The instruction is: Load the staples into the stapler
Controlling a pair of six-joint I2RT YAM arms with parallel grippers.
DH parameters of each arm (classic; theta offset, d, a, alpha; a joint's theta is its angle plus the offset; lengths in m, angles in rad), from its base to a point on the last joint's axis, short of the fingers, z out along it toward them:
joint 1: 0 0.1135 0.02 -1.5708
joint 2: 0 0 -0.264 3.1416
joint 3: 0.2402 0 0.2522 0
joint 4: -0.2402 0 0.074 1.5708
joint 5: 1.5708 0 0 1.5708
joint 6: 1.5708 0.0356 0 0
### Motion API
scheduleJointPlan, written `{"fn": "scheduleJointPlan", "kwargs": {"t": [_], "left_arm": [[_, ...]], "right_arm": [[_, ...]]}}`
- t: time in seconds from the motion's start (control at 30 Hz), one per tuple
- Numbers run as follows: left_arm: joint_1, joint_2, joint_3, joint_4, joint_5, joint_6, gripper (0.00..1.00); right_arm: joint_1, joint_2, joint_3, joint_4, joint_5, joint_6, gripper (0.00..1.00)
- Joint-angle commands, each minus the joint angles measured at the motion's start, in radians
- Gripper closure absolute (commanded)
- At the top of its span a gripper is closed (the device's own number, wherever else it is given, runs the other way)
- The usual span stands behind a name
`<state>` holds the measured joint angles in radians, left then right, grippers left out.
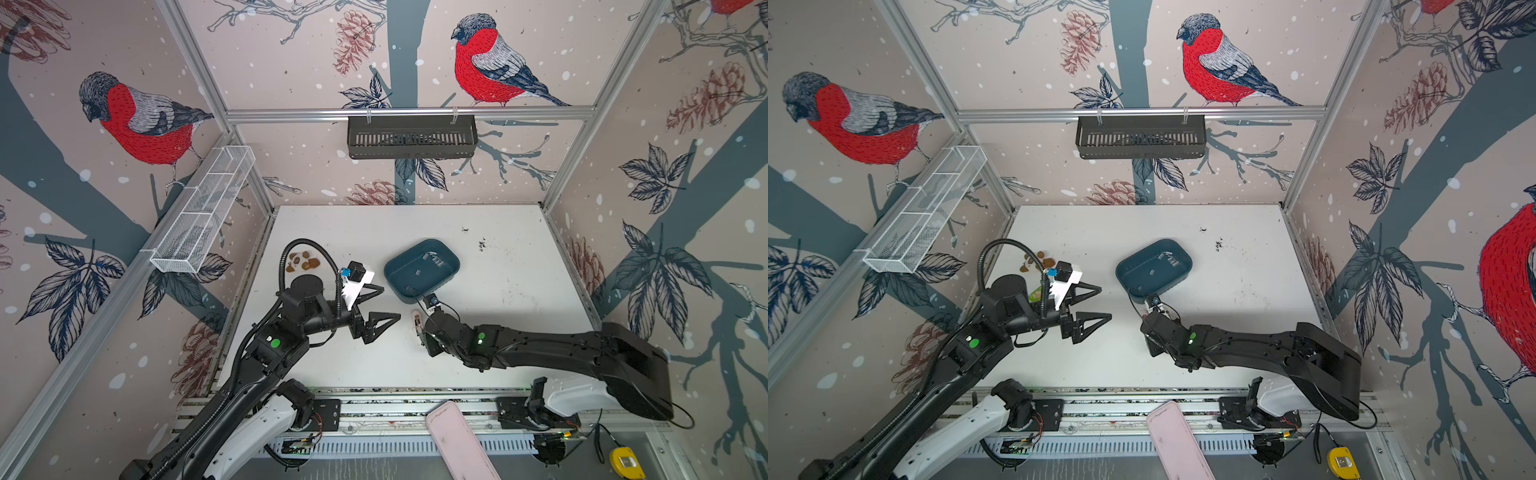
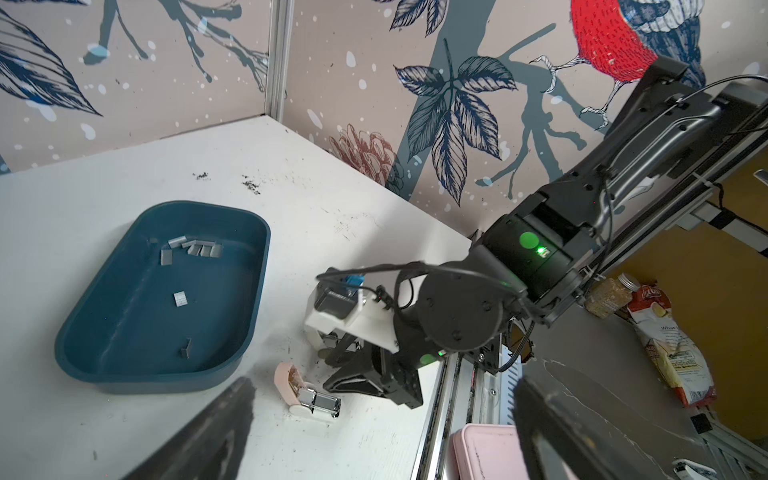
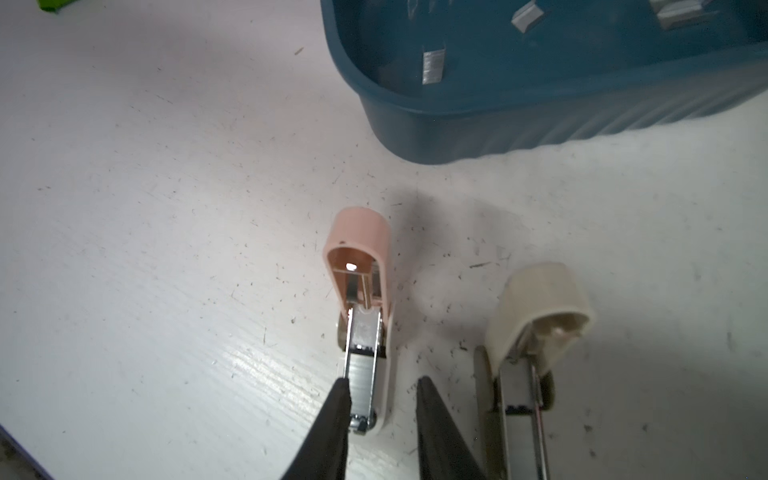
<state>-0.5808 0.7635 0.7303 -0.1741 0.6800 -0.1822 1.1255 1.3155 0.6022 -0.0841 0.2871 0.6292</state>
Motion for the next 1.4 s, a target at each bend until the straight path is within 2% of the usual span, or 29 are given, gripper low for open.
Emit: {"fn": "scheduleJointPlan", "kwargs": {"t": [0.0,0.1,0.2,0.37,0.5,0.6,0.87,1.37], "left_arm": [[-0.064,0.075,0.011,0.090,-0.070,-0.031,0.06],[-0.138,0.189,0.046,0.110,-0.170,-0.050,0.06],[-0.148,0.300,0.059,0.186,-0.147,-0.116,0.06],[-0.163,0.456,0.057,0.294,-0.171,-0.190,0.07],[-0.174,0.553,0.059,0.377,-0.145,-0.236,0.09],[-0.192,0.605,0.082,0.381,-0.151,-0.242,0.10],[-0.200,0.715,0.134,0.346,-0.191,-0.255,0.11],[-0.213,0.862,0.215,0.332,-0.150,-0.261,0.10]], "right_arm": [[-0.014,-0.107,-0.060,-0.006,-0.020,0.050,0.70],[-0.041,-0.196,-0.122,-0.048,-0.039,0.074,0.66],[-0.083,-0.243,-0.169,-0.077,-0.062,0.087,0.64],[-0.143,-0.281,-0.215,-0.070,-0.116,0.081,0.61],[-0.185,-0.292,-0.242,-0.014,-0.179,0.078,0.68],[-0.202,-0.293,-0.253,0.028,-0.222,0.075,0.72],[-0.217,-0.242,-0.254,0.061,-0.230,0.070,0.74],[-0.234,-0.200,-0.252,0.049,-0.181,0.067,0.81]]}}
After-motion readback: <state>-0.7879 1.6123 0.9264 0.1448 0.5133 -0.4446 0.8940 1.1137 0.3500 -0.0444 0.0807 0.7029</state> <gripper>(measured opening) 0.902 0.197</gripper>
